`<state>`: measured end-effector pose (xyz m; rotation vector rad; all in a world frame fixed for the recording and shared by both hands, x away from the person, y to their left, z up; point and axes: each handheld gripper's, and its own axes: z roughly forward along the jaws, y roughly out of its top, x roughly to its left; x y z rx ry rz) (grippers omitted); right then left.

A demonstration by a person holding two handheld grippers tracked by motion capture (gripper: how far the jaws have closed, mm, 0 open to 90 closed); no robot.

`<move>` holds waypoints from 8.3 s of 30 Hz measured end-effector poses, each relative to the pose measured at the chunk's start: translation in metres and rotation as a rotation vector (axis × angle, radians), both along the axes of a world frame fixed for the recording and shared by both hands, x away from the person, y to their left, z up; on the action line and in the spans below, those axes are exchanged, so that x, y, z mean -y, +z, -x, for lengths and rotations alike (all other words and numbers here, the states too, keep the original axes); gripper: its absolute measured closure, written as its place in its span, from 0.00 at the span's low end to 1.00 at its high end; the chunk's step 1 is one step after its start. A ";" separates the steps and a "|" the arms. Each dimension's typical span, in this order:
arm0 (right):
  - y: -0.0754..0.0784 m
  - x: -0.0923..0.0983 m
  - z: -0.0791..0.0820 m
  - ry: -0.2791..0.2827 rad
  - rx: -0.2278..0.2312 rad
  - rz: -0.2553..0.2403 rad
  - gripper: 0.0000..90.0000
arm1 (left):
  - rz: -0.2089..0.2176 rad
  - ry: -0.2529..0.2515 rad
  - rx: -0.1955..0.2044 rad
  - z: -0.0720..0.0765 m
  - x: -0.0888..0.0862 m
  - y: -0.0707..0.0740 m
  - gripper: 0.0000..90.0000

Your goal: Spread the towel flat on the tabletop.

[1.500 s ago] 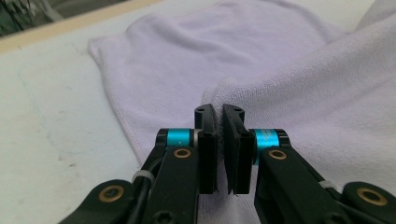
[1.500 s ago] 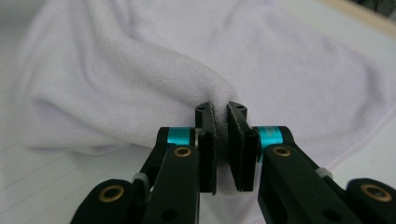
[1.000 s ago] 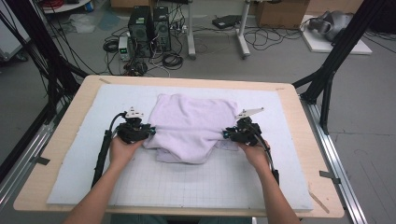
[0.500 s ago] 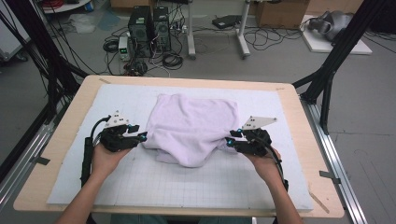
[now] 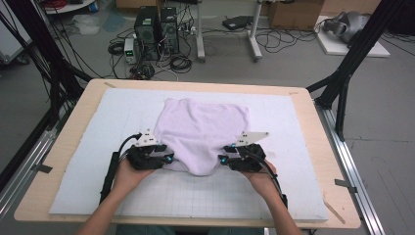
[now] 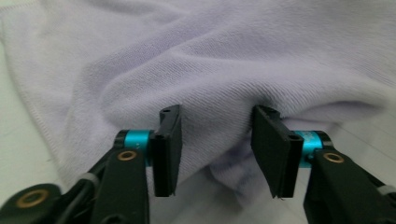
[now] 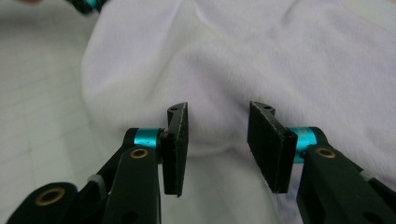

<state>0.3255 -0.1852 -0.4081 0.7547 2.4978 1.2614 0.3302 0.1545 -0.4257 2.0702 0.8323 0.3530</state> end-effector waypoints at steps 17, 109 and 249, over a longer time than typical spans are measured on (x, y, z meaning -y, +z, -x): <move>0.014 -0.015 -0.008 0.010 0.046 0.016 1.00 | -0.004 0.015 0.100 0.016 -0.005 0.026 0.88; 0.005 -0.012 -0.028 0.009 -0.091 0.001 0.77 | -0.016 0.070 -0.010 0.007 -0.032 0.018 0.68; 0.007 0.036 0.109 0.287 -0.034 0.011 0.97 | -0.014 -0.248 0.071 0.147 -0.058 0.026 0.96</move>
